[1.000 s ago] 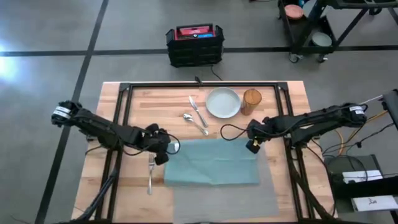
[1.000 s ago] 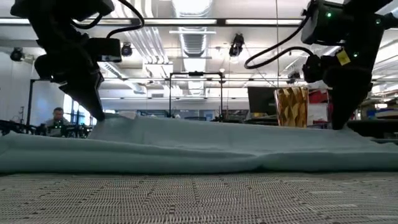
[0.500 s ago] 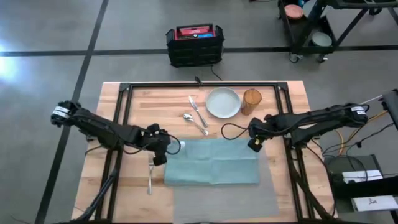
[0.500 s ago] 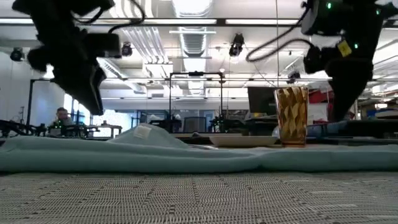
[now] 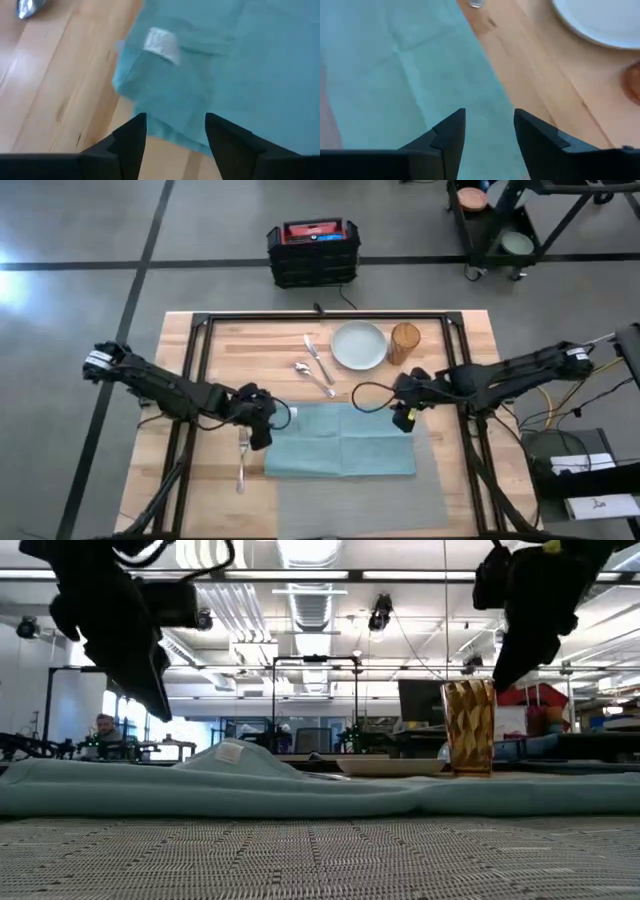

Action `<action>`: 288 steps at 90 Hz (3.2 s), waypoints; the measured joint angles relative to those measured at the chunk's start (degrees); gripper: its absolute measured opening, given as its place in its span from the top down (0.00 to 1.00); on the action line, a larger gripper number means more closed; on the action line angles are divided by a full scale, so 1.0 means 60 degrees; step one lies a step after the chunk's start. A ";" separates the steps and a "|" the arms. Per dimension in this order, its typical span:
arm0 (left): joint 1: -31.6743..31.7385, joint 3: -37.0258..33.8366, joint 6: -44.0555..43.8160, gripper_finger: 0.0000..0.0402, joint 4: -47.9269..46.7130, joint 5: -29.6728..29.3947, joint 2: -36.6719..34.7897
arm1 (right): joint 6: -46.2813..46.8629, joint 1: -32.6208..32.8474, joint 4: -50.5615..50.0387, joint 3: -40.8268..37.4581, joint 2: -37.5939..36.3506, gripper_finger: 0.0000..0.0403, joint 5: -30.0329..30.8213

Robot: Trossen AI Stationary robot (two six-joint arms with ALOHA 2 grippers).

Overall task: Set table place
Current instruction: Fold the blue napkin on the gray placemat

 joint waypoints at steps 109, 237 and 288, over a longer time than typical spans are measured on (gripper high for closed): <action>0.2910 -0.3391 -0.0138 0.52 0.4109 0.2404 -0.1584 | 0.3616 0.3761 0.1351 -0.1096 0.1559 0.73 0.2438; 0.3060 -0.4029 0.0020 1.00 0.8281 0.3903 0.0033 | 0.2768 0.3783 0.2452 -0.1085 0.2846 0.88 0.2699; 0.2409 -0.4029 -0.2745 1.00 0.2724 0.2739 -0.4655 | 0.2499 0.3775 0.2431 -0.1085 0.2846 0.81 0.2739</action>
